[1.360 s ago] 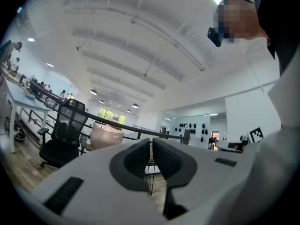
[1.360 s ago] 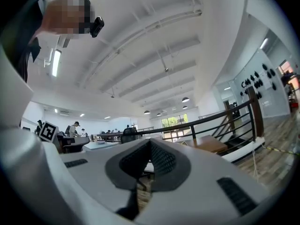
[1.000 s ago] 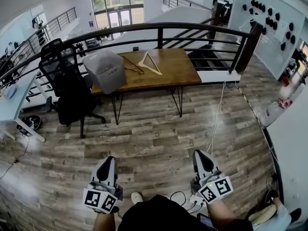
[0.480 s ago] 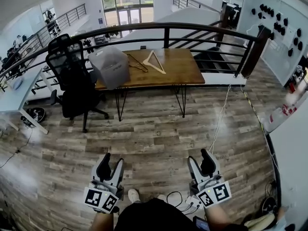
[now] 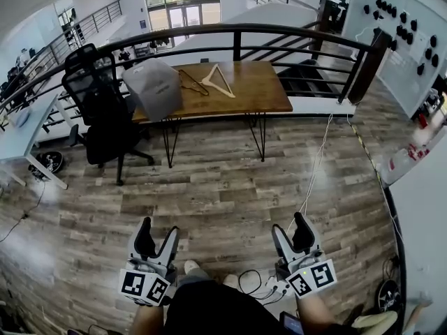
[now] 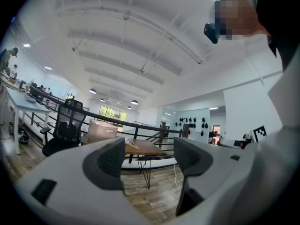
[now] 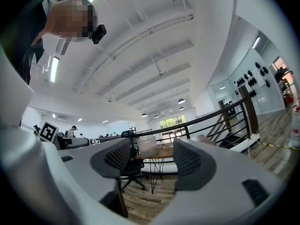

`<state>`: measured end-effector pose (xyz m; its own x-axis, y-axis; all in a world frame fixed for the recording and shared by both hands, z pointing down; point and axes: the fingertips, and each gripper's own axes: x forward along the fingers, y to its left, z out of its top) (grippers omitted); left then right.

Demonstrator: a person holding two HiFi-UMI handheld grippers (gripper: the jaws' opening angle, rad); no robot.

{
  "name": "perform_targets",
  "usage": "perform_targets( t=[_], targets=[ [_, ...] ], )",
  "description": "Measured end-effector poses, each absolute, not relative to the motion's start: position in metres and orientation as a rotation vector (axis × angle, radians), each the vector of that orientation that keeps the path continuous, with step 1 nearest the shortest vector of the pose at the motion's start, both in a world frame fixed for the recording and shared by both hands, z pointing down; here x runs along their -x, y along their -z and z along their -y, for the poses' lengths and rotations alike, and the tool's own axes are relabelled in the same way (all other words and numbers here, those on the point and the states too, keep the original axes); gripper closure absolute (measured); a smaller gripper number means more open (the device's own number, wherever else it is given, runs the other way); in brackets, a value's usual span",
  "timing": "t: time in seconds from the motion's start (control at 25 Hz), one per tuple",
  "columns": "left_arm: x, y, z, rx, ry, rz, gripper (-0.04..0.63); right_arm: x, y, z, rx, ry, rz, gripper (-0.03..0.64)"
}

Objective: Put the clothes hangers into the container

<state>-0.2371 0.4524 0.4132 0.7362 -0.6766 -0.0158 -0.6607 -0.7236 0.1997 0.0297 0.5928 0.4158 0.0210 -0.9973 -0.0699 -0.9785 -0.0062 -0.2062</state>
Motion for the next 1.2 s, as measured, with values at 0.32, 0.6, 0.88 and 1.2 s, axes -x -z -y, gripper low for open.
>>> perform_targets(
  t=[0.32, 0.6, 0.88, 1.2],
  targets=[
    [0.219, -0.424, -0.423, -2.772, 0.102, 0.999, 0.278, -0.043, -0.419, -0.576, 2.146, 0.143, -2.01, 0.357],
    [0.196, -0.419, -0.368, -2.795, 0.14, 0.939, 0.278, -0.053, -0.41, -0.532, 2.189, 0.116, -1.997, 0.37],
    [0.188, -0.409, -0.3, -2.83, 0.181, 0.929, 0.278, -0.056, -0.398, -0.461, 2.188, 0.073, -2.015, 0.382],
    [0.205, -0.406, -0.235, -2.832, 0.181, 0.944, 0.278, -0.044, -0.398, -0.381, 2.173, 0.088, -2.058, 0.393]
  ],
)
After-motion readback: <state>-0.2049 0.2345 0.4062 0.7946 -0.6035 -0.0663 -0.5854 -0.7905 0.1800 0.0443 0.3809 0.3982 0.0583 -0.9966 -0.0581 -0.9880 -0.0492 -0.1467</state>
